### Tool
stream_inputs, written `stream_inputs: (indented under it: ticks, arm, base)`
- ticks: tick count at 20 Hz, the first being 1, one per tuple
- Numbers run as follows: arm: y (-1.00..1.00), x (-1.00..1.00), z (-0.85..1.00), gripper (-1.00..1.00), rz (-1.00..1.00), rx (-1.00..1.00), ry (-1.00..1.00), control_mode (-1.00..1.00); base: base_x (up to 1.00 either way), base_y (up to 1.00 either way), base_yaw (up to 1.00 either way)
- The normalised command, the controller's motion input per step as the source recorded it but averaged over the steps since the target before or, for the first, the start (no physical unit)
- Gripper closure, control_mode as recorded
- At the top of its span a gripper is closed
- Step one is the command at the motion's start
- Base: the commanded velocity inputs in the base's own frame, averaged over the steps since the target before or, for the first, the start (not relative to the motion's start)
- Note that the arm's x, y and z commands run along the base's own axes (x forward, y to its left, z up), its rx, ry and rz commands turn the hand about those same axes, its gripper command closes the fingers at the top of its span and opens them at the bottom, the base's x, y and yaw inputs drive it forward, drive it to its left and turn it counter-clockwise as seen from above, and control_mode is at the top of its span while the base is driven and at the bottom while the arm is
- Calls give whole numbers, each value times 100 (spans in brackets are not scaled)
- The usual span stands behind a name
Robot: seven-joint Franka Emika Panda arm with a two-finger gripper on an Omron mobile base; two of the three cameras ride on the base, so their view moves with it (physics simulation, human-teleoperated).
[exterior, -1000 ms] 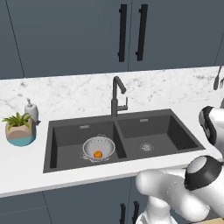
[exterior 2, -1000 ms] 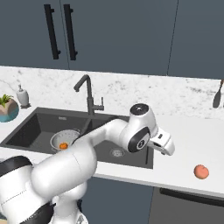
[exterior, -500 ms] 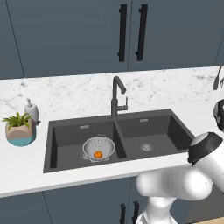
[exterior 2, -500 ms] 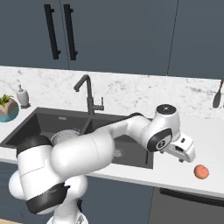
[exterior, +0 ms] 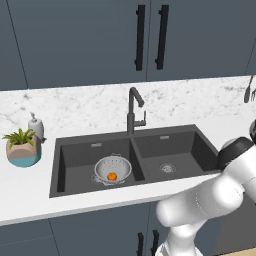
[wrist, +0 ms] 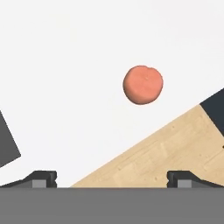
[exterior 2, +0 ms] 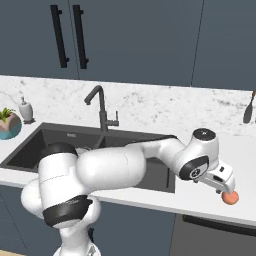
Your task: Put the colander in the sink, put the tangerine, peach in the colander, and turn on the sink faucet and pour water over the colander.
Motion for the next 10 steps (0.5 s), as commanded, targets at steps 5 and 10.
stream_inputs:
  ticks: [5,10]
  arm:
    - [-26,0,-31,-100,0,0,0,-100]
    - [-22,9,-22,-100,0,0,0,-100]
  base:
    - [0,0,0]
    - [0,0,0]
